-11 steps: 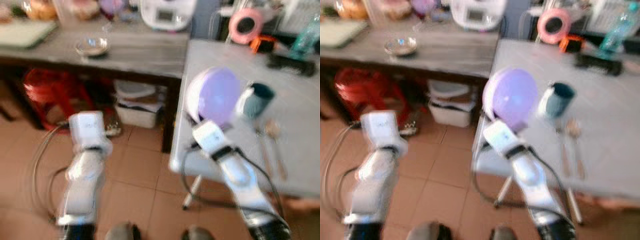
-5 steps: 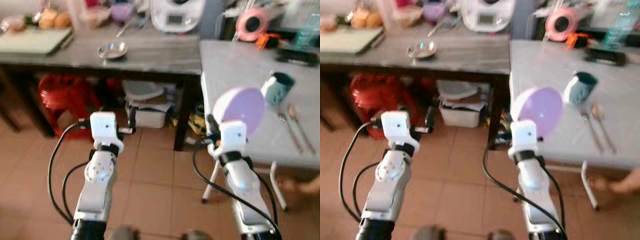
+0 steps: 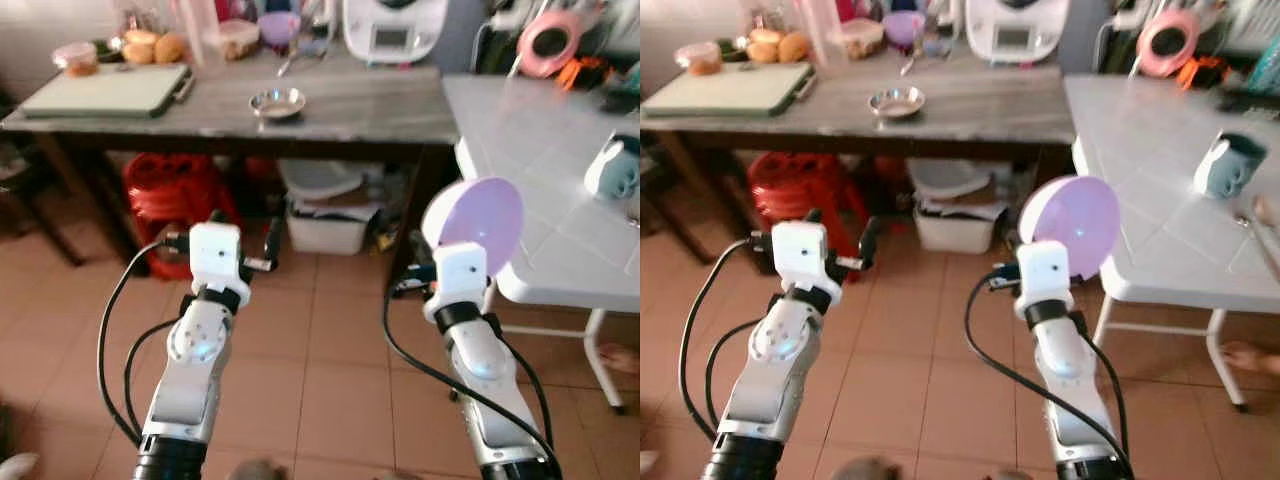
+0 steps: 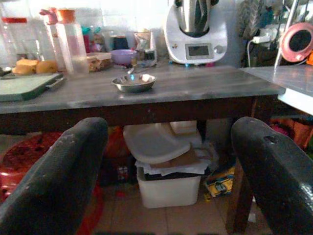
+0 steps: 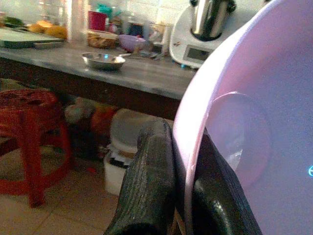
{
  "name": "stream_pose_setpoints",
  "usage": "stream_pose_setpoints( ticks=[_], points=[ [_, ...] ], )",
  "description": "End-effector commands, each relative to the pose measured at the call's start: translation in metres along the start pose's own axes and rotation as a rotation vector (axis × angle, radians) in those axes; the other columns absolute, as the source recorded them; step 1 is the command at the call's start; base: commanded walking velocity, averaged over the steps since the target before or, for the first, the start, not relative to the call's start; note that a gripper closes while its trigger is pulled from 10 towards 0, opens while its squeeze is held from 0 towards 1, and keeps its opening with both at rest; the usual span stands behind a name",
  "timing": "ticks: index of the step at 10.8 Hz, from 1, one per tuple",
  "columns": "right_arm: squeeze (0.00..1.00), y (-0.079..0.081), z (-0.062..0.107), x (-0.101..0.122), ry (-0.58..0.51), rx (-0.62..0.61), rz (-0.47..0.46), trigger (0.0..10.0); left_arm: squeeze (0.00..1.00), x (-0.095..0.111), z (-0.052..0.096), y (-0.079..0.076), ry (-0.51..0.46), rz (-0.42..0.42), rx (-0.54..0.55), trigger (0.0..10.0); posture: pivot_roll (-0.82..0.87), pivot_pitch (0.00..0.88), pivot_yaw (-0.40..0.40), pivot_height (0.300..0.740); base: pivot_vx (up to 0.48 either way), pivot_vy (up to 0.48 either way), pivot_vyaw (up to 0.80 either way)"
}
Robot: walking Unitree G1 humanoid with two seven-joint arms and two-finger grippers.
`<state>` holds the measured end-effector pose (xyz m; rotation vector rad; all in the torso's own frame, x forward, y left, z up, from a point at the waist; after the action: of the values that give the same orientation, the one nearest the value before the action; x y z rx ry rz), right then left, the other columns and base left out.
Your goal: Setting the table
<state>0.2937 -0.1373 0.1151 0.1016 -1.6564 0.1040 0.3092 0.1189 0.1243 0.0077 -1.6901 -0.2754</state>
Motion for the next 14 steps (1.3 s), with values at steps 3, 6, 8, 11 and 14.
stream_pose_setpoints(
  ticks=[3,6,8,11,14],
  points=[
    [0.0,0.004,-0.006,0.012,-0.035,0.027,0.011,10.0,0.0,-0.001,0.002,0.004,0.017,-0.01,0.024,10.0,0.02,0.0,0.004,0.74,0.48,0.0,0.0],
    [0.0,0.008,-0.008,0.014,-0.037,0.056,0.01,10.0,0.0,0.0,0.002,0.002,0.013,0.002,0.018,10.0,0.02,0.0,0.0,0.74,0.48,0.0,0.0],
    [0.0,0.009,-0.01,0.017,-0.047,0.07,0.021,10.0,0.0,0.0,0.004,0.002,0.02,0.012,0.029,10.0,0.02,0.0,-0.001,0.74,0.459,0.0,0.0],
    [0.0,0.01,-0.01,0.017,-0.05,0.082,0.028,10.0,0.0,0.001,0.003,0.001,0.016,0.007,0.022,10.0,0.01,0.0,0.002,0.74,0.454,0.0,0.0],
    [0.0,0.014,-0.009,0.018,-0.055,0.099,0.022,10.0,0.0,0.002,0.003,0.0,0.018,0.005,0.02,10.0,0.02,0.0,0.006,0.74,0.444,0.0,0.0]
  ],
)
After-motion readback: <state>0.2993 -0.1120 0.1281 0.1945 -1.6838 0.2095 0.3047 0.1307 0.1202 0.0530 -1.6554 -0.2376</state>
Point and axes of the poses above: a point about 5 cm out from each wrist's last joint towards the gripper, its own z axis pointing back from the gripper into the wrist, its own x axis along the axis of the wrist's last joint, y = z × x, the point moved 3 cm from there along -z, pointing out of the wrist towards the gripper, and after that the axes turned 9 degrees about -z, right-handed, at the moved point
